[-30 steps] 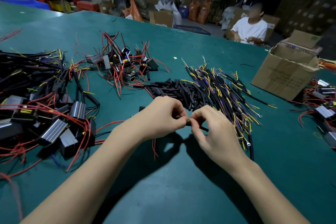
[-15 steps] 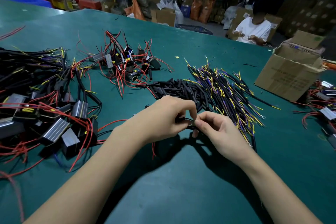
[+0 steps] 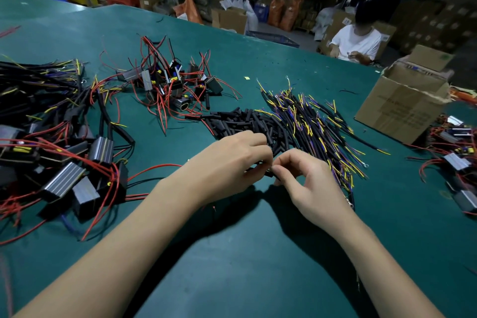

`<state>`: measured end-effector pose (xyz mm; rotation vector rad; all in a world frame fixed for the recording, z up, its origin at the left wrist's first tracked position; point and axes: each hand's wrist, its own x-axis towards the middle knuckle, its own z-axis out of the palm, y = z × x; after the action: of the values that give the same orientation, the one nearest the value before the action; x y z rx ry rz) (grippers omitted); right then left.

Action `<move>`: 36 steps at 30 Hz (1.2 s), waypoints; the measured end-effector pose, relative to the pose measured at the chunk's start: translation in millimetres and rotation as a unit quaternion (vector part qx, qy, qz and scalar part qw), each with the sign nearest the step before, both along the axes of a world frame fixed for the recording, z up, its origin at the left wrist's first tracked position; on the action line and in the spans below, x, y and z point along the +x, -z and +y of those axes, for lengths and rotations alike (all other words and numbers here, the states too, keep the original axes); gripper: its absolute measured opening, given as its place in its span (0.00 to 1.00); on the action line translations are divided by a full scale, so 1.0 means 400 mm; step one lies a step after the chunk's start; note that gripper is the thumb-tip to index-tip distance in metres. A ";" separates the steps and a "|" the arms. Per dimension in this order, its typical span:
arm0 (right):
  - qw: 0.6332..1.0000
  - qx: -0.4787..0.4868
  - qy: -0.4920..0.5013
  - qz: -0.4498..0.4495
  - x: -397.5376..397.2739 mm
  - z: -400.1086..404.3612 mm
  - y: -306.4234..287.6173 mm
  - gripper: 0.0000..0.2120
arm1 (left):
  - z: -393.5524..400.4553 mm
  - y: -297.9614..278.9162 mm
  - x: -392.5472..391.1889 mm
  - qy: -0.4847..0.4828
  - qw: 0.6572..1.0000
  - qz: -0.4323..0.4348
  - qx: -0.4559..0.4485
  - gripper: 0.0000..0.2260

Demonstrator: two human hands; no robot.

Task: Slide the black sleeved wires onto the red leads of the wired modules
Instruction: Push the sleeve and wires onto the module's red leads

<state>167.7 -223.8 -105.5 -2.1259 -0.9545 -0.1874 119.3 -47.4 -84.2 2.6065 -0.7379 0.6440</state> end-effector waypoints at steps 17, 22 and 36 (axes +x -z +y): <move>0.989 -0.026 0.016 -0.146 -0.006 0.031 0.015 0.01 | 0.008 0.017 0.004 -0.069 0.980 0.047 -0.178 0.04; 0.997 0.065 0.028 -0.032 -0.004 0.021 0.028 0.03 | 0.006 0.022 0.005 -0.060 0.984 0.030 -0.166 0.03; 0.965 -0.048 0.110 -0.231 -0.029 0.047 0.018 0.04 | -0.012 0.026 0.004 -0.086 0.979 0.060 -0.174 0.05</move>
<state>156.2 -204.9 -112.7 -2.3268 -0.9971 -0.7915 120.9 -52.2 -94.7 2.3713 -0.3297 0.5955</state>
